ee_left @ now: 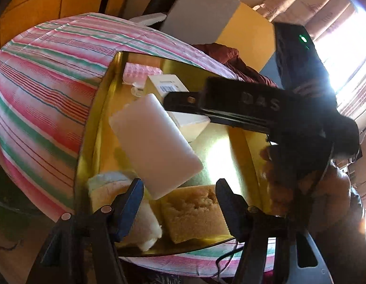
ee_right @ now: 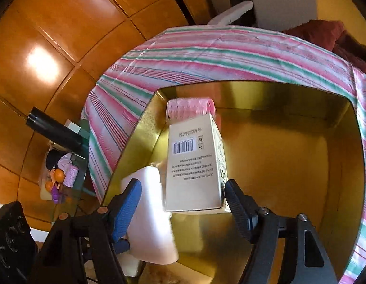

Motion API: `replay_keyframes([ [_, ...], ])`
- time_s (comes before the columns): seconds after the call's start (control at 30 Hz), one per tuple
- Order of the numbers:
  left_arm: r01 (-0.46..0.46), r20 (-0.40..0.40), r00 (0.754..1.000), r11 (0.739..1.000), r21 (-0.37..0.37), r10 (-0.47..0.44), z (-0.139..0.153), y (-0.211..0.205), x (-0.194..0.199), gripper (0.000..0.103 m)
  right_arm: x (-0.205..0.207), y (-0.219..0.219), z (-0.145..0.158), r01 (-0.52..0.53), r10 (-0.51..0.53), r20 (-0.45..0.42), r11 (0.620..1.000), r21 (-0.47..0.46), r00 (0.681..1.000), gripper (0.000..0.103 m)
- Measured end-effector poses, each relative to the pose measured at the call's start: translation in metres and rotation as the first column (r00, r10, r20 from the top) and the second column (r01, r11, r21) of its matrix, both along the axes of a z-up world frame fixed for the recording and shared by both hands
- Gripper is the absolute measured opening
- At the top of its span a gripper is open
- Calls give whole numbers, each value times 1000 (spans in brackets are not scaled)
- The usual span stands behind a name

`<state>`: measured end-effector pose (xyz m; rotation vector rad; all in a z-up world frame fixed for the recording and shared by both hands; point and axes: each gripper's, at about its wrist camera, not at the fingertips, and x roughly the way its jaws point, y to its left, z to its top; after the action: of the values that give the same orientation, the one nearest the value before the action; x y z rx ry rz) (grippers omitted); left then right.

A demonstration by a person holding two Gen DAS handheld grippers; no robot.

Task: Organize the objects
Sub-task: 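Place foam block and cream box in the gold tray, open both tools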

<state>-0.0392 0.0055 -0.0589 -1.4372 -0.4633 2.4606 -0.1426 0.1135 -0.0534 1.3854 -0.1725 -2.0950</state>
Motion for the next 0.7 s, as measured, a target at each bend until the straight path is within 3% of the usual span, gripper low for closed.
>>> replay_keyframes([
  [0.37, -114, -112, 989, 985, -127, 99, 34, -10, 9, 65, 29, 42, 23, 94, -88, -101, 994, 53, 991, 85],
  [0.7, -163, -260, 961, 955, -247, 96, 64, -2, 23, 65, 65, 63, 27, 169, -139, -194, 975, 146, 971, 89],
])
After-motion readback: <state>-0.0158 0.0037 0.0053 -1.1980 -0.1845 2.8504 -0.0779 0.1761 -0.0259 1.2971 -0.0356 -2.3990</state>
